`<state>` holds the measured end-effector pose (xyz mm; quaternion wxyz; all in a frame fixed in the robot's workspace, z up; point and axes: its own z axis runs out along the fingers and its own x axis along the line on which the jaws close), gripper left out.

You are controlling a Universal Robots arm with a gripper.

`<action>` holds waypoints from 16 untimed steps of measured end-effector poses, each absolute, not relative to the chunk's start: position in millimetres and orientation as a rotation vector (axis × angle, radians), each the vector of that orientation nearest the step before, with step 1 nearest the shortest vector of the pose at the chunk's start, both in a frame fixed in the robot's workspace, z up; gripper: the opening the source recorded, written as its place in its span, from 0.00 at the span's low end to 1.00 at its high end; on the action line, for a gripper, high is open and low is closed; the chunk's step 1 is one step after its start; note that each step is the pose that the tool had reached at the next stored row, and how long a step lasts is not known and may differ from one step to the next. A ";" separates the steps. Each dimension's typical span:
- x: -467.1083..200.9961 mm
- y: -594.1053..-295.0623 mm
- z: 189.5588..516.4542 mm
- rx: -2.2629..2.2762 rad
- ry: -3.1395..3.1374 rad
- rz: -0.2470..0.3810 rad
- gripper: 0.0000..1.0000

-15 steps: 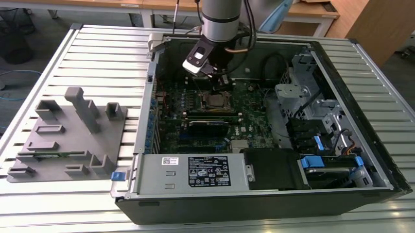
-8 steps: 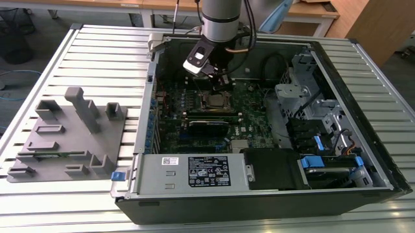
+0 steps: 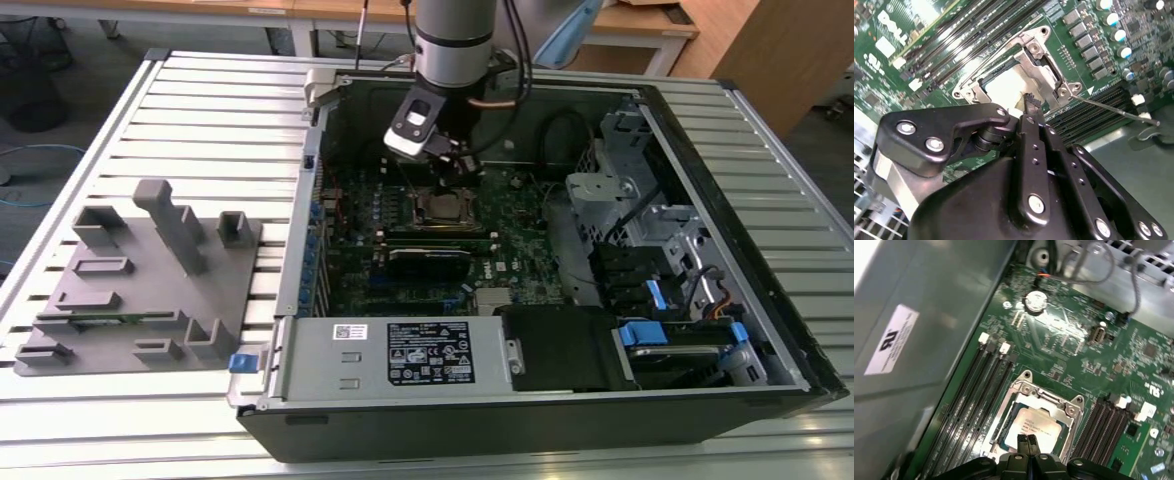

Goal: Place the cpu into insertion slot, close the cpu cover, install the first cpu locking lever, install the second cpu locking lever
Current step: 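Close the cpu cover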

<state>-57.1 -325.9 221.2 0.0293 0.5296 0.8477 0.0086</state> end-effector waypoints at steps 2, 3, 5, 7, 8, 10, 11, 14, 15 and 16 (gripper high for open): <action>-57.1 -325.9 221.0 1.585 2.645 0.028 0.10; -57.1 -325.9 221.0 1.561 2.659 0.029 0.10; -57.1 -325.9 220.8 1.513 2.687 0.031 0.10; -57.1 -325.9 220.6 1.463 2.715 0.032 0.10; -57.1 -325.9 220.5 1.438 2.728 0.033 0.10; -57.1 -325.9 220.3 1.389 2.754 0.035 0.10; -57.1 -325.9 220.2 1.364 2.767 0.036 0.10; -57.1 -325.9 219.8 1.288 2.804 0.038 0.10; -57.1 -325.9 219.8 1.263 2.815 0.039 0.10; -57.1 -325.9 219.8 1.239 2.826 0.039 0.10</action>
